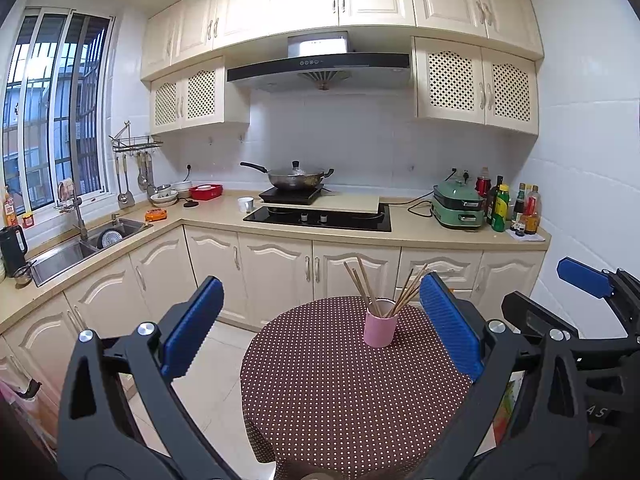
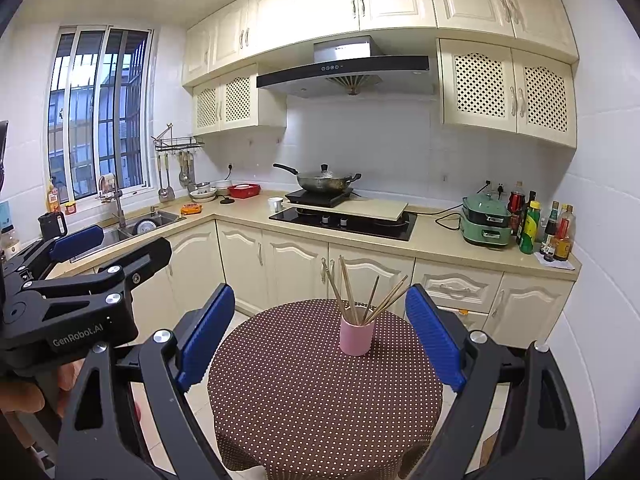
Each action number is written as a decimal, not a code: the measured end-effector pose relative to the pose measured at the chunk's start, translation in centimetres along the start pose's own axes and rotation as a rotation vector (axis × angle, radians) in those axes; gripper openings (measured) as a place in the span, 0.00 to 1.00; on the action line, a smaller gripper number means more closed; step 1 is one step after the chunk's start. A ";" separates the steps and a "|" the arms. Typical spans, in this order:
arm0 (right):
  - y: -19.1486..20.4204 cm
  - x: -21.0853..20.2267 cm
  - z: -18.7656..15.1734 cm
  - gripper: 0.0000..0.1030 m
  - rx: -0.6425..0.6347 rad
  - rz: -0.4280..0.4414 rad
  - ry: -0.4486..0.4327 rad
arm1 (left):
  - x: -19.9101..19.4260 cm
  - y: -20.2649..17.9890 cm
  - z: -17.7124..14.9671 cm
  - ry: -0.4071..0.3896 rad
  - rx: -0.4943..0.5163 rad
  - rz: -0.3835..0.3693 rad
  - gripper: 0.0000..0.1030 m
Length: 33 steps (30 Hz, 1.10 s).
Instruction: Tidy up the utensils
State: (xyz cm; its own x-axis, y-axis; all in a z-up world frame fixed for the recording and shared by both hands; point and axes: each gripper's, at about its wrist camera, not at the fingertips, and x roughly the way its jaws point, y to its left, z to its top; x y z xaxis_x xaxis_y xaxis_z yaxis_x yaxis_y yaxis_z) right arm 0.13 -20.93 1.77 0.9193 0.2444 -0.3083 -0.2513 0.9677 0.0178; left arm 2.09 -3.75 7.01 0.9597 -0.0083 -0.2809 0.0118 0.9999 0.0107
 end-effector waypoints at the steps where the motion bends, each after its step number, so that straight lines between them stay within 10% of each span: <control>1: 0.0 0.1 0.1 0.81 -0.002 0.000 0.000 | 0.0 0.0 0.0 -0.001 0.001 0.001 0.94; 33: 0.6 1.7 0.2 0.84 0.006 -0.001 0.018 | 0.9 0.7 -0.1 -0.001 0.009 0.009 0.94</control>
State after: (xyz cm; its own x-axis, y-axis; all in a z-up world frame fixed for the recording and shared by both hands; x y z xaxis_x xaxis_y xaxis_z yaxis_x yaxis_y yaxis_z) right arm 1.57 -19.96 1.44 0.9140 0.2421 -0.3256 -0.2483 0.9684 0.0230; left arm 2.93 -3.07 6.71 0.9599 0.0006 -0.2802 0.0059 0.9997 0.0223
